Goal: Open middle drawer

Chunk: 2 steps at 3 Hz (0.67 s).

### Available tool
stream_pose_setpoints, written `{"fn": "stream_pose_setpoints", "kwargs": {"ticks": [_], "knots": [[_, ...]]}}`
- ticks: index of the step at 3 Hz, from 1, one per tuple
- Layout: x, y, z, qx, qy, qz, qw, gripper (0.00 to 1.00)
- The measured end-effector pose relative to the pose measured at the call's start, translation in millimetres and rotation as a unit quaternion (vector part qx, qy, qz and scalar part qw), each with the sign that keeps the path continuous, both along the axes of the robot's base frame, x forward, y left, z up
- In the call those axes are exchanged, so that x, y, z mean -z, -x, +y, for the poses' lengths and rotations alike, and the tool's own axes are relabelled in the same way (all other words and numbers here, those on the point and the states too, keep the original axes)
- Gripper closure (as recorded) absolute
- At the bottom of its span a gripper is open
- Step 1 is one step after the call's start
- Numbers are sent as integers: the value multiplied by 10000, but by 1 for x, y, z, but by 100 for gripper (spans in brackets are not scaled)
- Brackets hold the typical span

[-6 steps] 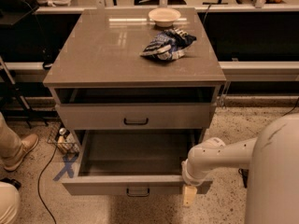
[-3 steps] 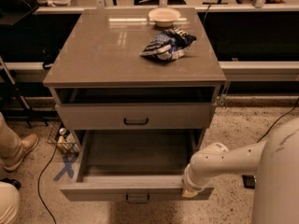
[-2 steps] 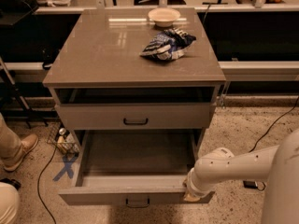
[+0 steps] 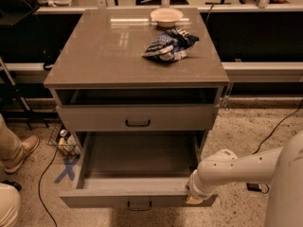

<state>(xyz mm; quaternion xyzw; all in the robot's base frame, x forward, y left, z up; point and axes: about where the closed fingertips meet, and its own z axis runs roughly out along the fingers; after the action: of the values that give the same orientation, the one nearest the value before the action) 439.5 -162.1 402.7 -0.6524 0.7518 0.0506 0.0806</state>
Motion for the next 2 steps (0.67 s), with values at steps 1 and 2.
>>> {"fn": "stream_pose_setpoints", "kwargs": {"ticks": [1,2], "knots": [[1,1,0,-3,-1,10,10000,34],[-2,1,-3,40,-33,-13,10000,12]]}}
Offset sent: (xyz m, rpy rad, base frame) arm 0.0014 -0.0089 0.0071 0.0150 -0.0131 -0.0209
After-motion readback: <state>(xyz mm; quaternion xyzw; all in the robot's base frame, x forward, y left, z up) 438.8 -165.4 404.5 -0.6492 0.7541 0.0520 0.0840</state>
